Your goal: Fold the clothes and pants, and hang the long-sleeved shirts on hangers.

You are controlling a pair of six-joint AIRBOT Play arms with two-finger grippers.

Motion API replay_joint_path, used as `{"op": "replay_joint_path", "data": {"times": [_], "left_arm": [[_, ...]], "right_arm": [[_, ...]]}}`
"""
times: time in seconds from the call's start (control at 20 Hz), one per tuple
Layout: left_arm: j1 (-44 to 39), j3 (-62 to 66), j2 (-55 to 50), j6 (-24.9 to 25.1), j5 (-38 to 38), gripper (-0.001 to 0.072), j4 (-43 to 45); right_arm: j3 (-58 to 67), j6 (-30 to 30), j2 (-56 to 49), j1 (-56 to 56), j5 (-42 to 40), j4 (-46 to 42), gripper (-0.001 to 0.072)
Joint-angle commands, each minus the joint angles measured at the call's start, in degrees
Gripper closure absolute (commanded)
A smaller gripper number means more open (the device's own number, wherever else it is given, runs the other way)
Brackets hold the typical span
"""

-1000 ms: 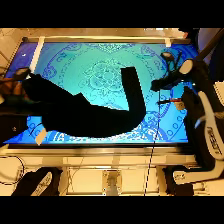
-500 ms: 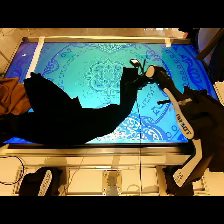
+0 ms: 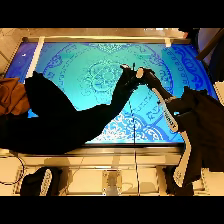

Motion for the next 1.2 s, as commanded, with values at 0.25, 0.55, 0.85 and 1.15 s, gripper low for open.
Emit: {"op": "replay_joint_path", "data": {"times": [0.25,0.55,0.85,1.15], "left_arm": [[0.3,0.0,0.1,0.0,-0.1,0.0692,0.4],[0.3,0.0,0.1,0.0,-0.1,0.0692,0.4],[0.3,0.0,0.1,0.0,0.0,0.0692,0.2],[0.3,0.0,0.1,0.0,1.0,0.0692,0.2]], "right_arm": [[7.1,2.1,-1.5,0.2,-2.3,6.5,0.0151],[7.1,3.9,-3.1,2.0,-6.6,4.3,0.0159],[7.1,10.7,-4.7,2.1,-6.9,-6.8,0.0230],[7.1,10.7,-6.6,4.2,-6.3,-7.0,0.0230]]}}
